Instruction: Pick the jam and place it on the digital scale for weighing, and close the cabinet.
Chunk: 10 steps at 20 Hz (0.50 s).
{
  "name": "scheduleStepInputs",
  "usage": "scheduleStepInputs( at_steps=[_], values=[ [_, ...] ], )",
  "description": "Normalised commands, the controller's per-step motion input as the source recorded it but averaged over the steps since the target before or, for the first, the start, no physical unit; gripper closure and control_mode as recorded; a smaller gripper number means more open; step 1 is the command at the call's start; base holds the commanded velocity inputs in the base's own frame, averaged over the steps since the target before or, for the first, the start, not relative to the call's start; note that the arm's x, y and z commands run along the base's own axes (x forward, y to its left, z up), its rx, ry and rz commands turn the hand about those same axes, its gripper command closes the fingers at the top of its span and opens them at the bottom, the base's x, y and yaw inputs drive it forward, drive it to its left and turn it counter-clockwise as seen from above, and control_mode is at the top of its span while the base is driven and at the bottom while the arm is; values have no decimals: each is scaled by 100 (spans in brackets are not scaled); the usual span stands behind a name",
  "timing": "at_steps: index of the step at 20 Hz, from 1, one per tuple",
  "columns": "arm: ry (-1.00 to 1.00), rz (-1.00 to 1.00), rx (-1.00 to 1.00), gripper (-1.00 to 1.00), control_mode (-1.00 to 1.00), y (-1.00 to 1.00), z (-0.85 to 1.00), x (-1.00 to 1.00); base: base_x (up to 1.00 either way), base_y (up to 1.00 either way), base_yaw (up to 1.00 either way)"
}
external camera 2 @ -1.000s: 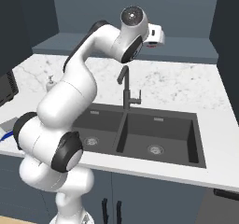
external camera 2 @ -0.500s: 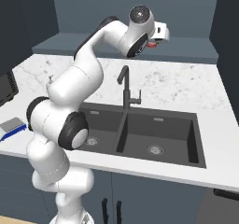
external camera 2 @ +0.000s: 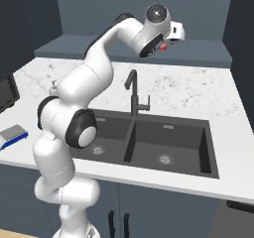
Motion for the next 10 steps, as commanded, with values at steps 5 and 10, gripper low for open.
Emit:
scheduleStepInputs(
  at_steps=[5,10],
  values=[
    [0,1,-2,-100,-100,9,-2,26,0,0,0],
    [0,0,-1,-100,-100,5,-7,19,0,0,0]
  ],
)
